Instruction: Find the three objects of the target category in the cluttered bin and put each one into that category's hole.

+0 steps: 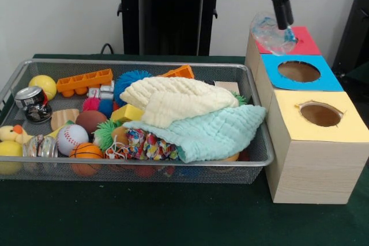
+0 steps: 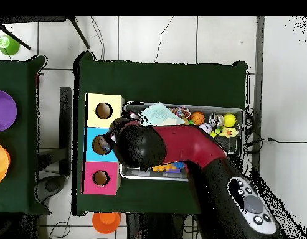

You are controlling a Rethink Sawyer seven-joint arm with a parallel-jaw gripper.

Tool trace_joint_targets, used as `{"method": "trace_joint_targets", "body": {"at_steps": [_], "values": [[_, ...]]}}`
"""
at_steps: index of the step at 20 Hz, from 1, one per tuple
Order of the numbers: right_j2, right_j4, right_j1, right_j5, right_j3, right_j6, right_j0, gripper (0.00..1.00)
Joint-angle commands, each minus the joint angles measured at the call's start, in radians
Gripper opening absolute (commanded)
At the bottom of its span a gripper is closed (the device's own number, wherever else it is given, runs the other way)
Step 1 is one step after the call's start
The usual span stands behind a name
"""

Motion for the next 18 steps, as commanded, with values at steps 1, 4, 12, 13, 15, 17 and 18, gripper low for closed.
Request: {"method": "trace_joint_targets", "body": {"at_steps": [1, 4, 12, 13, 15, 17, 18], "values": [[-0.117, 0.038, -0.008, -0.067, 0.079, 0.325, 0.048, 0.0], [-0.182, 0.008, 0.016, -0.067, 0.053, 0.334, 0.104, 0.0], [-0.267, -0.002, 0.055, -0.105, 0.033, 0.323, 0.173, 0.0], [-0.27, 0.003, 0.053, -0.113, 0.04, 0.321, 0.174, 0.0], [-0.274, 0.015, 0.056, -0.133, 0.043, 0.324, 0.183, 0.0], [-0.282, 0.025, 0.059, -0.148, 0.045, 0.331, 0.198, 0.0], [-0.289, 0.029, 0.062, -0.156, 0.043, 0.337, 0.209, 0.0]]}}
